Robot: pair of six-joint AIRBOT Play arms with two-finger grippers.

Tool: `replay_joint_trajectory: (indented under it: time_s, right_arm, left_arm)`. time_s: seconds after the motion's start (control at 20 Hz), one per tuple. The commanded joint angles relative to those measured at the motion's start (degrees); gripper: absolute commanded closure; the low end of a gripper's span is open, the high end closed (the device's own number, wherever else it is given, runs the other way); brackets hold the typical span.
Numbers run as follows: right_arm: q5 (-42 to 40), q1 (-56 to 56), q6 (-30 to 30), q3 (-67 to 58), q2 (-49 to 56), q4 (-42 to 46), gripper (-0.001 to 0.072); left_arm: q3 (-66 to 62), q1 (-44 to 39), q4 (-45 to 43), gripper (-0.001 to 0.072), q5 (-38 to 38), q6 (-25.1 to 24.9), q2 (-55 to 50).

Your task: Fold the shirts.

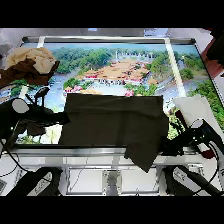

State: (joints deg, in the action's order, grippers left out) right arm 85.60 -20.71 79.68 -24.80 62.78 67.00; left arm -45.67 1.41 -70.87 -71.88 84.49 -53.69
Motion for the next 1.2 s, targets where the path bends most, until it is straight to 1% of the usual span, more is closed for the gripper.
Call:
replay_joint_trajectory:
  time_s: [0.0,0.2,0.6,1.15]
  right_arm:
    - [0.74,0.39,2.12,1.38,-0.04,1.42,0.0387]
    - [-0.13,0.39,5.01,1.86,0.0,1.16,0.0388]
    - [-4.94,0.39,5.62,6.82,0.0,-5.68,0.0388]
    - [-8.41,0.52,6.43,7.5,0.0,-6.49,0.0398]
  left_arm:
    - [0.22,0.0,0.52,0.003,0.04,0.07,0.48]
    - [0.22,0.0,0.5,0.003,0.26,-0.11,0.48]
    - [0.22,0.0,0.48,0.0029,0.48,-0.33,0.48]
    - [0.22,0.0,0.46,0.003,1.77,-0.33,0.48]
